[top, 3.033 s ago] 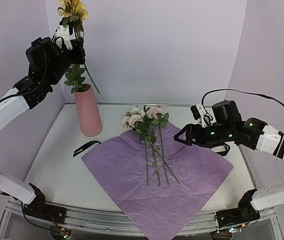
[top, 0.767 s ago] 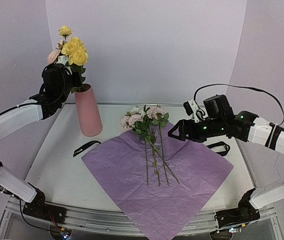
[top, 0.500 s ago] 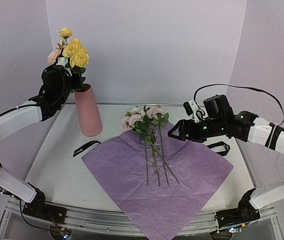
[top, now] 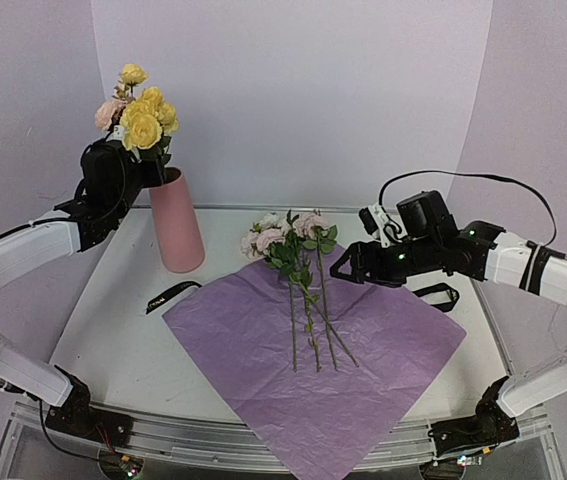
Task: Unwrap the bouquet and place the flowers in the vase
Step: Insert the fake flower into the vase.
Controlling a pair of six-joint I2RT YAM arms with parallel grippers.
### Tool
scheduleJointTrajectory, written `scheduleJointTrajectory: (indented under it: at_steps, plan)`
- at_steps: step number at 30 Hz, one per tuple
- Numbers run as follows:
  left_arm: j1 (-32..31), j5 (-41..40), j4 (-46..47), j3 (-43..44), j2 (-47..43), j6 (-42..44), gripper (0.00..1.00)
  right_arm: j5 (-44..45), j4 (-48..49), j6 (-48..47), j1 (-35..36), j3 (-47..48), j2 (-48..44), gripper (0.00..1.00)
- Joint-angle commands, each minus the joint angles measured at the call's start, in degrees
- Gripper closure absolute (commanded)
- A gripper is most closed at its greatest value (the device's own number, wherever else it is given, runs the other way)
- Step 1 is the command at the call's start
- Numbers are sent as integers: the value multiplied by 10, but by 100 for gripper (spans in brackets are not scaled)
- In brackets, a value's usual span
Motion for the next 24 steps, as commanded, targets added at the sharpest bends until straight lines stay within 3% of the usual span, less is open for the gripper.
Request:
scheduleJointTrajectory:
  at_steps: [1, 10, 13, 17, 24]
  plan:
    - [2, 73, 11, 7, -17, -8, 40, -16, 7, -5, 3, 31, 10, 12]
    - [7, 41, 8, -9, -24, -49, 35, -20, 7, -11, 3, 40, 20, 12]
    - [12, 33, 6, -17, -32, -68, 40, -22, 7, -11, 3, 41, 22, 12]
    - [12, 63, -6, 19, -11, -93, 47, -24, 9, -8, 3, 42, 27, 12]
    - [11, 64, -26, 112, 54, -177, 48, -28, 12, -1, 3, 45, 29, 12]
